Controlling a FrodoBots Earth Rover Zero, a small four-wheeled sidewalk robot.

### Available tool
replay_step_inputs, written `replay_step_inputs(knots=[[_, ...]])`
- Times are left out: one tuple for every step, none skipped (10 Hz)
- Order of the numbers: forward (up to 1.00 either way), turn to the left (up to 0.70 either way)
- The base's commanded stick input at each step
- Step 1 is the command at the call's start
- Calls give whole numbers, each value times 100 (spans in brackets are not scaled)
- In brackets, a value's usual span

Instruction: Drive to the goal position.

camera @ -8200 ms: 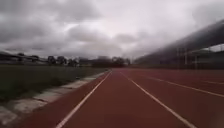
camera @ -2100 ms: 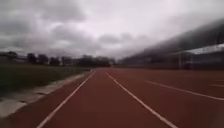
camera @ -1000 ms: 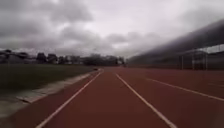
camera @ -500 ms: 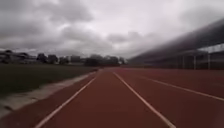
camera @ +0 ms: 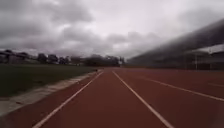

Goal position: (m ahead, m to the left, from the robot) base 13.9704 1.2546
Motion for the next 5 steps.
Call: replay_step_inputs(knots=[[70, 0], [70, 0], [70, 0], [70, 0], [70, 0]])
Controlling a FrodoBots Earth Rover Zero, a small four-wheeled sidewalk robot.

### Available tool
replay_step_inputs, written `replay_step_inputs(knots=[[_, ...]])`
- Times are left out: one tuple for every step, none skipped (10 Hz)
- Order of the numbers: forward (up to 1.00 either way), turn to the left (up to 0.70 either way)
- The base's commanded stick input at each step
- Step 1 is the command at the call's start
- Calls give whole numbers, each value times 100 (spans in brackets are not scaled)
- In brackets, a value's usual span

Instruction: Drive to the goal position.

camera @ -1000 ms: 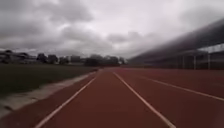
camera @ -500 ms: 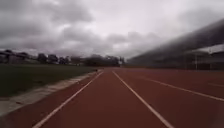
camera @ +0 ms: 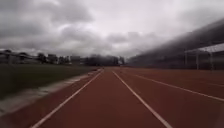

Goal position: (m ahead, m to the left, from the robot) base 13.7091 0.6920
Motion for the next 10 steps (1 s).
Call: replay_step_inputs(knots=[[70, 0], [70, 0], [70, 0], [70, 0], [70, 0], [70, 0], [70, 0], [70, 0], [70, 0], [70, 0]])
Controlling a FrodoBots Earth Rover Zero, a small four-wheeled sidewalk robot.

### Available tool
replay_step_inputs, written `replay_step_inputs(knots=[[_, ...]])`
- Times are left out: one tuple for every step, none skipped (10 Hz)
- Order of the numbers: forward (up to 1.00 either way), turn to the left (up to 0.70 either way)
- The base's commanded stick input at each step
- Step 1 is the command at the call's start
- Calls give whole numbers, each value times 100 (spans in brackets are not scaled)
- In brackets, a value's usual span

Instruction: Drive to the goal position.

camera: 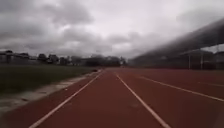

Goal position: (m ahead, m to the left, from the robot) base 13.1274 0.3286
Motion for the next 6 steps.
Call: replay_step_inputs(knots=[[70, 0], [70, 0], [70, 0], [70, 0], [70, 0], [70, 0]])
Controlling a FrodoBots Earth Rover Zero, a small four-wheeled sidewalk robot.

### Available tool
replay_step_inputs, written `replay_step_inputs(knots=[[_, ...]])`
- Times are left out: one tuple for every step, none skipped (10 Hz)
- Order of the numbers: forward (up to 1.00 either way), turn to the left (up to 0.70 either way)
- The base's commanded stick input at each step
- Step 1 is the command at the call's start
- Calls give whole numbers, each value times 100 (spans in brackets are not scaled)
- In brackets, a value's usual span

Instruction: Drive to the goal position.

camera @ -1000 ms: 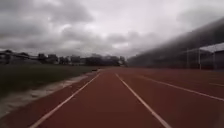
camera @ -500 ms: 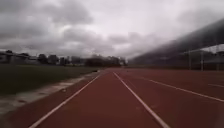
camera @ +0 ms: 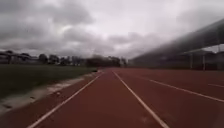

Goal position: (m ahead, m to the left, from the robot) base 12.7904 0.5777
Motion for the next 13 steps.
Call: replay_step_inputs(knots=[[70, 0], [70, 0], [70, 0], [70, 0], [70, 0], [70, 0], [70, 0], [70, 0], [70, 0], [70, 0], [70, 0], [70, 0], [70, 0]])
